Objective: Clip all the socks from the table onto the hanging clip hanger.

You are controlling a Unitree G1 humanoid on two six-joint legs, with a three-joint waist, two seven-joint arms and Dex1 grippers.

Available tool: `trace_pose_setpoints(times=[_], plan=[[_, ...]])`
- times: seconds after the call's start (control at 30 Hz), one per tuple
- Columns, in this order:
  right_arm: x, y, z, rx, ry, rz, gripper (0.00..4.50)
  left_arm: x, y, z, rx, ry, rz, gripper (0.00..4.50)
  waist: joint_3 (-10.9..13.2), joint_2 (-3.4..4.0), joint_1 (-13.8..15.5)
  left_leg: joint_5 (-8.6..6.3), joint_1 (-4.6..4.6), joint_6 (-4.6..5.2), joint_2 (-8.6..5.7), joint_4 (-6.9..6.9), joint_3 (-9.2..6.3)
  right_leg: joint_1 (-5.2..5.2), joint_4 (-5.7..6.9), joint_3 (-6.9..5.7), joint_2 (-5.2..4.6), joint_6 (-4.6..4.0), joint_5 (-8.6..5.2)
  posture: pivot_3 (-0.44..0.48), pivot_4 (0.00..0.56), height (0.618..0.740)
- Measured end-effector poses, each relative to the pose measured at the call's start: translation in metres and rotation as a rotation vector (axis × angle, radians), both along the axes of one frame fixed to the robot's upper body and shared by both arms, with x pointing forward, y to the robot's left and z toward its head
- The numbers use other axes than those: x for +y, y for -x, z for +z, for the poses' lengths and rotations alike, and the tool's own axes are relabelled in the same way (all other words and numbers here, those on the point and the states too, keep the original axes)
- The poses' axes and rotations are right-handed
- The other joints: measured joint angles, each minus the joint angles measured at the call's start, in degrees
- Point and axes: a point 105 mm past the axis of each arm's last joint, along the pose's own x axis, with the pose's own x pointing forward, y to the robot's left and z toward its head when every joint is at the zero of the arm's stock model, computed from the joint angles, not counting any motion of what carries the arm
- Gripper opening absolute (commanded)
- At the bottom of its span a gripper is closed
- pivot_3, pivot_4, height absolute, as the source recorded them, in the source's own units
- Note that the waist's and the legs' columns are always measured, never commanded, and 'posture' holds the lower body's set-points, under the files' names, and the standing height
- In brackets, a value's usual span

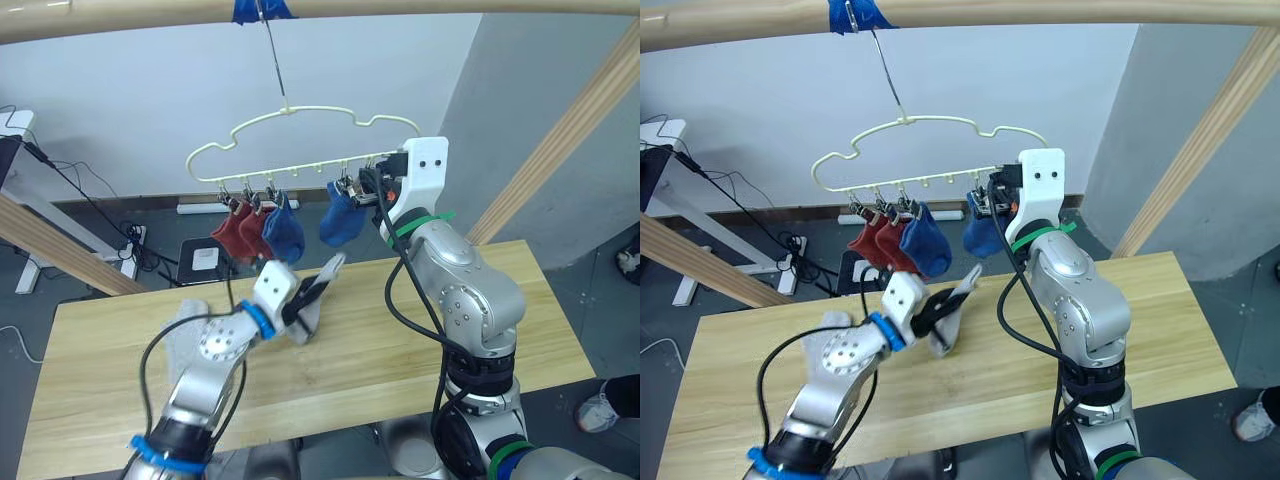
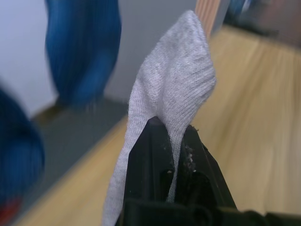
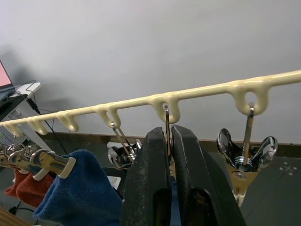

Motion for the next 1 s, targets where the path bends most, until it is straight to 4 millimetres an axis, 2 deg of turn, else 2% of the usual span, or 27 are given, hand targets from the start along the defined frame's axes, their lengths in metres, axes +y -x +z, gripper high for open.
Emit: trace_pose_setpoints(times=[0.23, 0.4, 0.6, 1.0], plan=[[0.001, 0.0, 0.0, -0.001, 0.002, 0.002, 0.0, -0.027, -0.021, 0.014, -0.056, 0.09, 0.024, 0.03, 0.0, 0.0, -1.09, 0.0, -0.04, 0.0, -0.01, 0.01, 0.0, -0.05, 0.03, 0.0, 0.0, 0.01, 0.0, -0.337, 0.25, 0.74], [0.001, 0.0, 0.0, -0.001, 0.002, 0.001, 0.0, -0.028, -0.035, 0.009, -0.027, 0.132, 0.097, 0.03, 0.0, 0.0, -1.13, 0.01, -0.04, 0.02, -0.03, 0.04, -0.03, -0.05, 0.06, -0.01, 0.03, 0.01, 0.01, -0.341, 0.25, 0.74], [0.001, 0.0, 0.0, 0.002, 0.004, 0.001, 0.0, -0.026, -0.045, 0.018, -0.049, 0.158, 0.14, 0.03, -0.01, 0.0, -1.19, 0.01, -0.05, 0.01, -0.04, 0.04, -0.03, -0.04, 0.04, 0.0, 0.03, 0.02, 0.01, -0.343, 0.249, 0.74], [0.001, 0.001, -0.001, 0.007, 0.009, 0.002, 0.0, -0.032, -0.052, 0.029, -0.066, 0.195, 0.188, 0.03, -0.01, 0.0, -1.31, 0.02, -0.07, 0.02, -0.48, 0.04, -0.09, -0.04, 0.04, 0.0, 0.0, 0.03, 0.01, -0.35, 0.251, 0.74]])
